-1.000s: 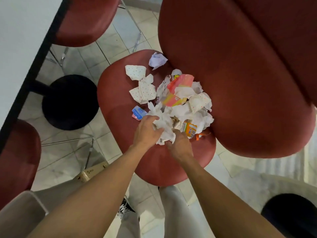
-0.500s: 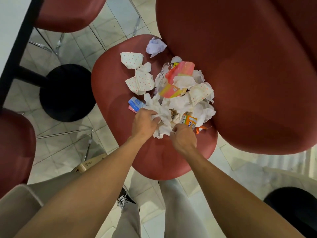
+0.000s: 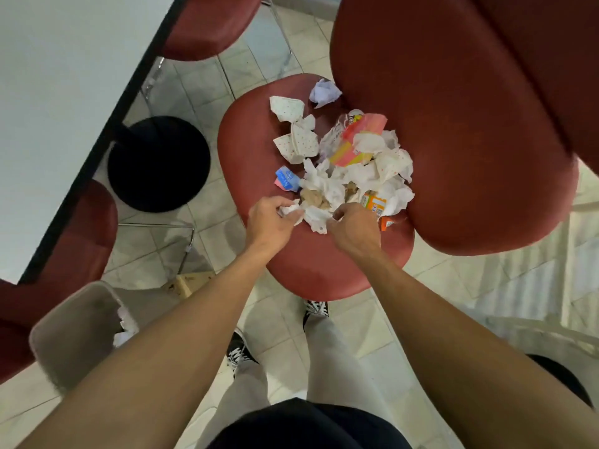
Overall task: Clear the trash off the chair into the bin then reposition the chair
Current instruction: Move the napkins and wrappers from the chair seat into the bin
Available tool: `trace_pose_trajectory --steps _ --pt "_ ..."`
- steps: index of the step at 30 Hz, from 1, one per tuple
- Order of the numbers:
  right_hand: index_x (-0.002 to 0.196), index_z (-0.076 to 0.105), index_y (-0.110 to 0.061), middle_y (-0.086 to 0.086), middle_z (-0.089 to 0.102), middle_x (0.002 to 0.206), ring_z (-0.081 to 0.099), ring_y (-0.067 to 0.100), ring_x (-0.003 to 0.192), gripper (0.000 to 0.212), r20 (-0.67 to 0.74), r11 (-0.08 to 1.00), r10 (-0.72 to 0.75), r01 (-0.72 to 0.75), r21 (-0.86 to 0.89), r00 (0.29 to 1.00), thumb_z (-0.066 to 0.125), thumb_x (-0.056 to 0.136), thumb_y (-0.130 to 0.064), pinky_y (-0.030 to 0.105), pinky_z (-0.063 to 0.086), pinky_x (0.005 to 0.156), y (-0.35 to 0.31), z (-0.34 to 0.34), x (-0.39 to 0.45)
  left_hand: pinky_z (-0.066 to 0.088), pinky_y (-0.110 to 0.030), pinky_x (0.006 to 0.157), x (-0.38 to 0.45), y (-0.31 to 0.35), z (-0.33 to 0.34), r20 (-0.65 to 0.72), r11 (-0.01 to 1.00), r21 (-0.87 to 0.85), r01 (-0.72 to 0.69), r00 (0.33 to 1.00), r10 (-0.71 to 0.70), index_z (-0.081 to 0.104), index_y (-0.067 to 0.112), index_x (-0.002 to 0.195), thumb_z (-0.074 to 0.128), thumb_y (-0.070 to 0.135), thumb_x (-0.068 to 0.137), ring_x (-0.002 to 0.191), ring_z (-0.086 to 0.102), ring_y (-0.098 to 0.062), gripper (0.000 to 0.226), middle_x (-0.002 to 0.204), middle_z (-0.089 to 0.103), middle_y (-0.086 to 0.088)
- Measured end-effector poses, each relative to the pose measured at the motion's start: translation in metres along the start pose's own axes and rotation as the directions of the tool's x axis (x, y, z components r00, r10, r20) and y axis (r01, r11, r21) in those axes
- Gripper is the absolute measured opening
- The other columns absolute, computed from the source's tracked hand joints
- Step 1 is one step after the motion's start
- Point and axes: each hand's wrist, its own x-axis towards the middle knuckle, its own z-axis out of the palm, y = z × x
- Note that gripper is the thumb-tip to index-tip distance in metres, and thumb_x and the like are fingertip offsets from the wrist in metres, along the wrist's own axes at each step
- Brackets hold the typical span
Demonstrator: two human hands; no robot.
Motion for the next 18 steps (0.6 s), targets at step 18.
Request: trace_pose_trajectory --steps 18 --pt "0.092 0.068 -0.018 0.007 0.066 0.095 0.062 0.023 0.080 0.015 0.148 0.954 -0.278 0.290 -0.069 0.949 0.059 0.080 -0.022 0.029 0.050 0.071 -0.124 0.151 -0.136 0.041 -0.023 0.067 -0.119 -0.185 -0.168 -0.161 0.920 -0.240 0.310 0.922 -0.353 0.067 0.018 0.085 0.073 0.023 0.081 0.073 0.057 -0.011 0.009 0.076 0.062 0.007"
